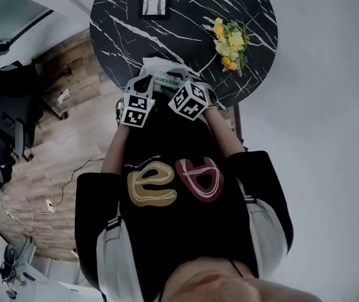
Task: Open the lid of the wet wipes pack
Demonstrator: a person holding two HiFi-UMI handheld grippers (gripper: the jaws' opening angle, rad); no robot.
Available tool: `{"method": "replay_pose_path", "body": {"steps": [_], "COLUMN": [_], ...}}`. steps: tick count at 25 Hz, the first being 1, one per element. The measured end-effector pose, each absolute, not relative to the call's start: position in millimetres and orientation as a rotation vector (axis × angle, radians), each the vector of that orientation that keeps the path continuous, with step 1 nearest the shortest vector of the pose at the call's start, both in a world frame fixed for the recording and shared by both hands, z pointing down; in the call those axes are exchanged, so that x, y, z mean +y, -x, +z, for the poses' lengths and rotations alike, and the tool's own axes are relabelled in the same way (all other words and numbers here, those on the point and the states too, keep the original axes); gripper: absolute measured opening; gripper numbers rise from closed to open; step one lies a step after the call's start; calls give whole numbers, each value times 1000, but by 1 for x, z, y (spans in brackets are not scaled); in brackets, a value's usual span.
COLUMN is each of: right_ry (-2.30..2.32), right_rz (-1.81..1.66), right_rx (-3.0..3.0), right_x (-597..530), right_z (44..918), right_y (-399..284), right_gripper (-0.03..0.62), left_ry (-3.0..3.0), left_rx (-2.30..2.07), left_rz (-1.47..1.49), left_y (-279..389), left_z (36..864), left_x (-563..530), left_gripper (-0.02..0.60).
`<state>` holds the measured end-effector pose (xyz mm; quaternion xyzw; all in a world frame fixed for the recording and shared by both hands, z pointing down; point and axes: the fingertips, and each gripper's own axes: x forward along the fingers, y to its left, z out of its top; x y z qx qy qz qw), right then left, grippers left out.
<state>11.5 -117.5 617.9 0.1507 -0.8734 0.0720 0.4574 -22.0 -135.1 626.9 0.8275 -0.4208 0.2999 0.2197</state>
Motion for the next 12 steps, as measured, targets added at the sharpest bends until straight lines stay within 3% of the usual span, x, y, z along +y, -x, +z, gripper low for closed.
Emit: {"method": "replay_pose_path", "body": {"steps": [12], "right_ry": [-350], "right_rz": [259], "right_rx": [-2204], "right_x": [-121], "right_z": [612], "right_y": [-13], "right_gripper": [206], "left_ry": [-2252], "left_rx": [-1207], "left_rz": [787], "left_y": [24], "left_z": [629], "left_x": [-138], "left_gripper": [18]}}
